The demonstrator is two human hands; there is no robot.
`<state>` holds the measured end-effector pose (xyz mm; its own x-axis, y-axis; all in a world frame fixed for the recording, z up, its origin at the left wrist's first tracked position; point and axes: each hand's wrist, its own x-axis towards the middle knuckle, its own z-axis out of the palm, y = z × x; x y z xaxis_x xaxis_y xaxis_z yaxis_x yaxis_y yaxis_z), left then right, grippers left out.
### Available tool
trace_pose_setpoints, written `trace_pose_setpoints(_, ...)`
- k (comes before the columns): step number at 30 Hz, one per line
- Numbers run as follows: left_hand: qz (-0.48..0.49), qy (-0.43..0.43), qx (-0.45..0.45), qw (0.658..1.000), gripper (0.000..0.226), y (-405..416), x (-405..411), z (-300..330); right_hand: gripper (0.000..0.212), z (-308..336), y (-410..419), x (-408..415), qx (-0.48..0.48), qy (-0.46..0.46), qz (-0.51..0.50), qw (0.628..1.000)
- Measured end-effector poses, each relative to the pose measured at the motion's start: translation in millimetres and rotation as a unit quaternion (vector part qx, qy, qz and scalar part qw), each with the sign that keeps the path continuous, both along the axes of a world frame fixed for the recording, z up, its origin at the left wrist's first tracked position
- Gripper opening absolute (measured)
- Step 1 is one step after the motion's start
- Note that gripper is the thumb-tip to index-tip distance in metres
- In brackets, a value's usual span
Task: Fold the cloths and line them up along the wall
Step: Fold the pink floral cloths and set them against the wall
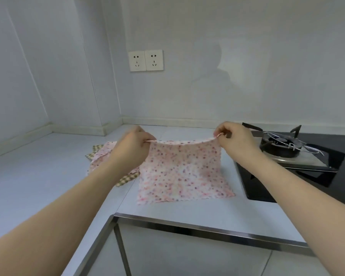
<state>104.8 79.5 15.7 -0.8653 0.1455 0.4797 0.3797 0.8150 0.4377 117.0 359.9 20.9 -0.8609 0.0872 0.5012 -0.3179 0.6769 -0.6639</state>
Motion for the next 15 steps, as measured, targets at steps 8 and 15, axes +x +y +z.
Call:
trace_pose_setpoints(8, -0.108, -0.032, -0.128, 0.985, 0.032, -19, 51, -76, 0.019, -78, 10, 53, 0.244, -0.093, 0.028, 0.965)
trace_pose_setpoints(15, -0.153, 0.022, -0.132, 0.979, 0.025, -26, 56, -88, 0.018, -92, 6, 60, 0.235, -0.056, -0.016, 0.970)
